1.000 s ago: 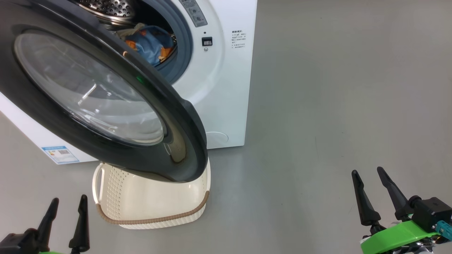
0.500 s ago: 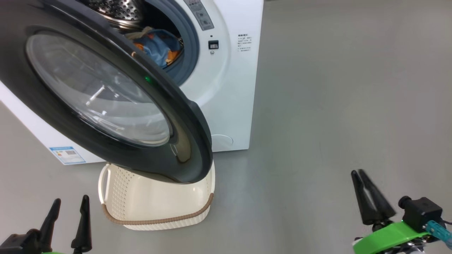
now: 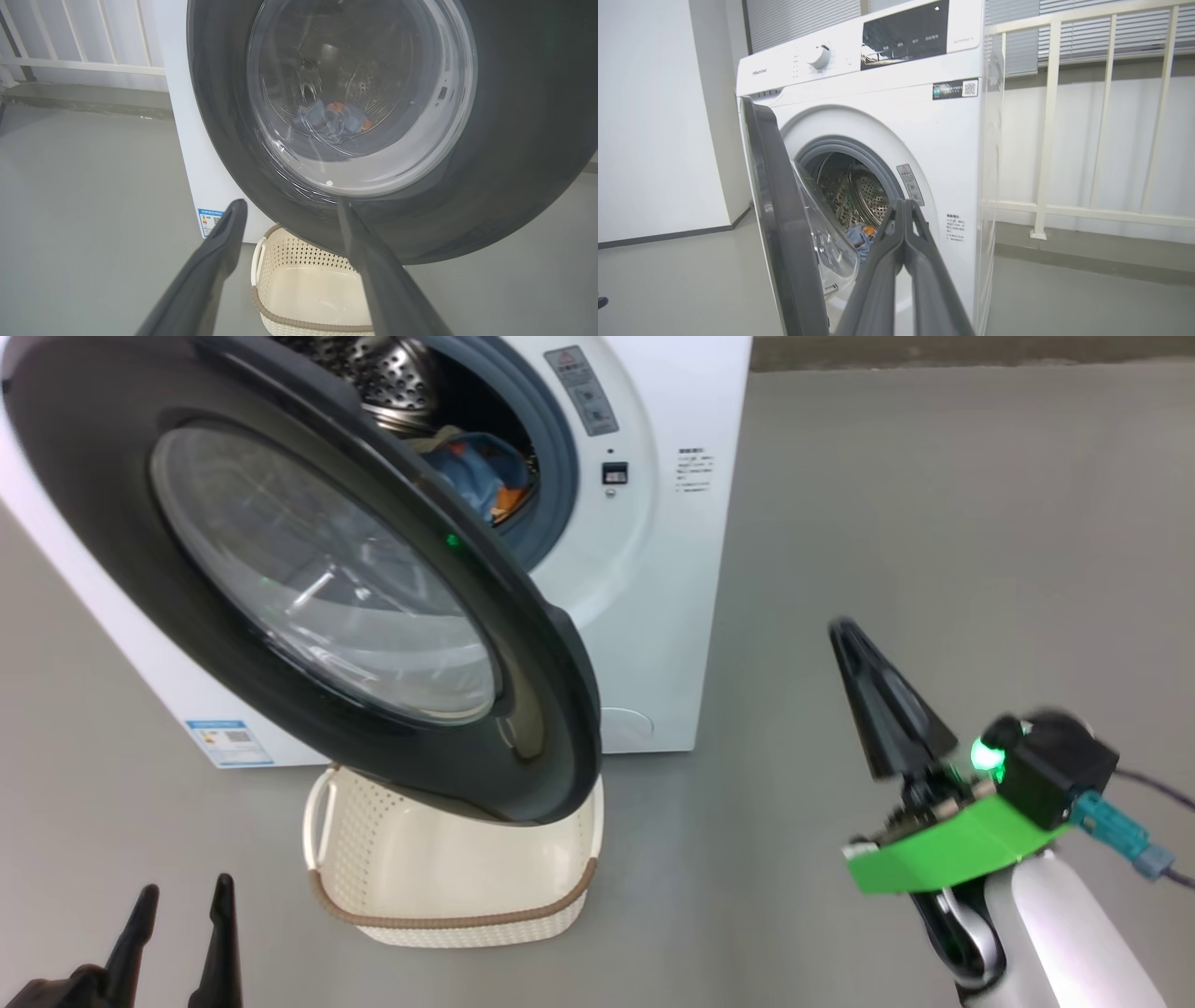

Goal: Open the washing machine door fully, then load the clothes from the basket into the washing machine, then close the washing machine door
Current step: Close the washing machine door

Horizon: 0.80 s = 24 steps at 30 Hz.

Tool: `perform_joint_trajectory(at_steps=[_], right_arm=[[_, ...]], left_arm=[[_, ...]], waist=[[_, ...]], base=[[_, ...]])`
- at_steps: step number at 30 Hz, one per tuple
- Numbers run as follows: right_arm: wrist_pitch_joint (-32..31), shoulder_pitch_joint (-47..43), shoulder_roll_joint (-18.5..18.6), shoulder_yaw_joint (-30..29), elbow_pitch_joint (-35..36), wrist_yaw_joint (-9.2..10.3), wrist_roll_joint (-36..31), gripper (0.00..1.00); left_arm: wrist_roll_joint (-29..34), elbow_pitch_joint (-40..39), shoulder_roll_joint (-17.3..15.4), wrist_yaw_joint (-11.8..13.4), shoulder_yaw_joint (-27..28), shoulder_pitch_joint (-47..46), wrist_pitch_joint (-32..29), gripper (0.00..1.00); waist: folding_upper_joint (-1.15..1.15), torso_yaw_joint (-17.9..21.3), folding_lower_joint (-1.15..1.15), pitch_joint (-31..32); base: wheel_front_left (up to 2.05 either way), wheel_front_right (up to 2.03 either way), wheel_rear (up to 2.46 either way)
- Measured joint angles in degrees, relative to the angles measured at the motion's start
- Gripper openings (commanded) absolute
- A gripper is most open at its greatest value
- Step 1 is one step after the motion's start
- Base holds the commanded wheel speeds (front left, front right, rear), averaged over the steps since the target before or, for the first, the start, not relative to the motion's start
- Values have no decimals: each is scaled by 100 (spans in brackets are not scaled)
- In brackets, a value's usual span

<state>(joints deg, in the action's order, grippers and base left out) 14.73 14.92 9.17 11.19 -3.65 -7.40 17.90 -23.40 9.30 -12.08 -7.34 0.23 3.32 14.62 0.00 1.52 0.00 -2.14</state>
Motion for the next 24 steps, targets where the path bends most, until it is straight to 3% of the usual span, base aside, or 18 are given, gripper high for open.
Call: perform_joint_trajectory(at_steps=[7, 14, 24], right_arm=[[1, 667, -59, 700, 708, 0, 52, 0], [1, 928, -185, 1723, 864, 0, 204, 0], [1, 1014, -221, 2799, -205, 0, 433, 0]], left_arm=[[0, -40, 54, 0, 63, 38, 0, 100], [7, -99, 109, 0, 77, 42, 1, 100], [7, -126, 227, 0, 45, -2, 1, 100]], waist=[[0, -235, 0, 51], [0, -417, 0, 41], [0, -660, 0, -187]], base=[[0, 0, 0], [0, 0, 0], [0, 0, 0]])
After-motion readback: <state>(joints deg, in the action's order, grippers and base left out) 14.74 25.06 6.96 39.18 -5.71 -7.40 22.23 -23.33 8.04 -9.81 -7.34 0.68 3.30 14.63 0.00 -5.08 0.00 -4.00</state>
